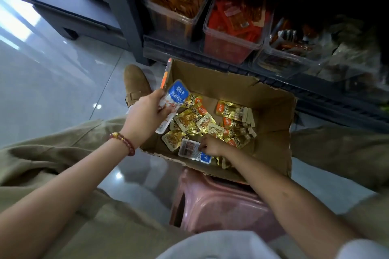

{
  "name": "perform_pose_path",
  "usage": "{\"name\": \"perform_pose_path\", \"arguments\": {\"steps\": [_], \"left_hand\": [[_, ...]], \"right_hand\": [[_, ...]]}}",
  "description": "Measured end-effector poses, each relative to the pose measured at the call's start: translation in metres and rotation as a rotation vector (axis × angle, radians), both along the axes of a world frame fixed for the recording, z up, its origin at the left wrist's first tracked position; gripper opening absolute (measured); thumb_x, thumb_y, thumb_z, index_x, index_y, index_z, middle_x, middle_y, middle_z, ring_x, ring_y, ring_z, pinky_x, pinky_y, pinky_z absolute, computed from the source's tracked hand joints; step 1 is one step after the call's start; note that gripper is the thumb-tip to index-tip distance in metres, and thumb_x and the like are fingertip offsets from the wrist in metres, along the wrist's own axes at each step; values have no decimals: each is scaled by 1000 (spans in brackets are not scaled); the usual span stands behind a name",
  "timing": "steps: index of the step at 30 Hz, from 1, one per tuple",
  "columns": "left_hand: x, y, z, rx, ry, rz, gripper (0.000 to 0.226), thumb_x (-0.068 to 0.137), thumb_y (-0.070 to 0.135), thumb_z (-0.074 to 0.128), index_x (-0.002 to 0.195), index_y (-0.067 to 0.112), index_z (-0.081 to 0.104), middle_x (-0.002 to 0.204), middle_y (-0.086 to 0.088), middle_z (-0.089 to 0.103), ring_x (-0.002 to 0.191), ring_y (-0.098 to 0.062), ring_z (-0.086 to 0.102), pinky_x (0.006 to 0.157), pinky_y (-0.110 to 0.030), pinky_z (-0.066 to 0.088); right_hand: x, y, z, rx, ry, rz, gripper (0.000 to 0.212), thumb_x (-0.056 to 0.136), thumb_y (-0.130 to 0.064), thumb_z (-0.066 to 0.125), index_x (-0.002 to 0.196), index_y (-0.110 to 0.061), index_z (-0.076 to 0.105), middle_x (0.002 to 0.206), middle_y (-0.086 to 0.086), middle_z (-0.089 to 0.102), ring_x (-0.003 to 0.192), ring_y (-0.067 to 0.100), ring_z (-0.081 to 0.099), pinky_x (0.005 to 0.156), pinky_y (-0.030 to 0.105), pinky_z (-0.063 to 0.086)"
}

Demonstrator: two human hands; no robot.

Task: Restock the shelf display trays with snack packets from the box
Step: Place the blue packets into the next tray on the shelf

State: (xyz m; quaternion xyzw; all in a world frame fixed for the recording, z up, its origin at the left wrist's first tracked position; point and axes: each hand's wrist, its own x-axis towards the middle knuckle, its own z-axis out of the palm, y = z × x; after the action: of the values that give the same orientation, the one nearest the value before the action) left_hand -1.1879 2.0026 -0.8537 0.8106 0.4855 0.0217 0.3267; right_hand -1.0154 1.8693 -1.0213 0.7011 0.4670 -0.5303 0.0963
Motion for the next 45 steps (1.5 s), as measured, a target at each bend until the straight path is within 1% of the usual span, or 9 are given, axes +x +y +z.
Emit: {"name": "perform_pose_path", "arguments": {"steps": [4, 9, 16, 21, 23, 28, 34, 39, 45], "left_hand": [[-1, -1, -1, -31, -46, 11, 39, 89, 25, 63, 122, 13, 46, 97, 3, 58, 81, -18, 61, 70, -38, 56], [-9, -4, -3, -60, -168, -41, 60, 89, 12, 63, 136, 20, 27, 101, 6, 55, 75, -13, 61, 63, -27, 55], [-4, -8, 1, 141, -33, -224, 48, 87, -3, 57, 130, 20, 55, 141, -6, 48, 89, -24, 66, 70, -30, 56], [24, -16, 32, 265, -88, -658, 83, 81, 15, 69, 150, 22, 23, 159, 2, 9, 137, -19, 32, 113, -38, 27], [39, -24, 47, 275, -132, -774, 88, 80, 21, 70, 151, 24, 17, 160, 8, 2, 140, -15, 26, 115, -33, 24], [64, -27, 87, 250, -460, -503, 43, 93, 16, 49, 135, 22, 49, 145, 5, 40, 119, -12, 50, 100, -12, 36], [104, -19, 132, 272, -720, -275, 43, 93, 9, 50, 125, 38, 47, 122, 6, 55, 108, -11, 56, 95, -9, 40], [127, -13, 156, 25, -698, -323, 91, 95, 12, 53, 142, 55, -11, 116, 6, 62, 92, -13, 67, 85, -40, 55], [170, -10, 190, 77, -809, -350, 62, 92, 10, 58, 134, 46, 30, 128, 8, 51, 113, -8, 56, 92, -41, 52]], "right_hand": [[-19, -5, -6, 2, -51, 51, 67, 89, -11, 56, 148, -25, 27, 136, 9, 48, 108, 29, 57, 85, 30, 48], [-2, 12, 28, 207, -128, 120, 19, 89, -15, 59, 106, -16, 68, 109, 4, 62, 109, 23, 53, 98, 36, 39], [50, 40, 135, 168, 509, -619, 20, 91, 3, 51, 100, -8, 64, 111, 6, 64, 81, 2, 63, 66, 13, 51], [73, 40, 204, -19, 791, -591, 16, 90, 1, 52, 95, -7, 64, 92, 2, 68, 81, 10, 63, 68, 16, 52], [78, 43, 230, -40, 810, -646, 18, 92, 3, 46, 93, -6, 62, 81, 3, 71, 74, 10, 67, 64, 17, 54], [87, 47, 291, 25, 918, -813, 17, 90, -8, 48, 102, -3, 59, 85, 12, 63, 66, 14, 61, 68, 25, 58], [105, 50, 336, 592, 431, -776, 34, 103, -26, 26, 109, -13, 57, 89, 5, 65, 70, 17, 59, 63, 27, 43], [123, 48, 376, 778, 163, -329, 35, 88, -49, 56, 110, -22, 54, 94, -2, 65, 74, 10, 62, 56, 19, 47], [157, 40, 403, 1016, 271, -506, 19, 86, -24, 65, 104, -24, 57, 81, -6, 64, 55, -2, 56, 49, 14, 42]]}}
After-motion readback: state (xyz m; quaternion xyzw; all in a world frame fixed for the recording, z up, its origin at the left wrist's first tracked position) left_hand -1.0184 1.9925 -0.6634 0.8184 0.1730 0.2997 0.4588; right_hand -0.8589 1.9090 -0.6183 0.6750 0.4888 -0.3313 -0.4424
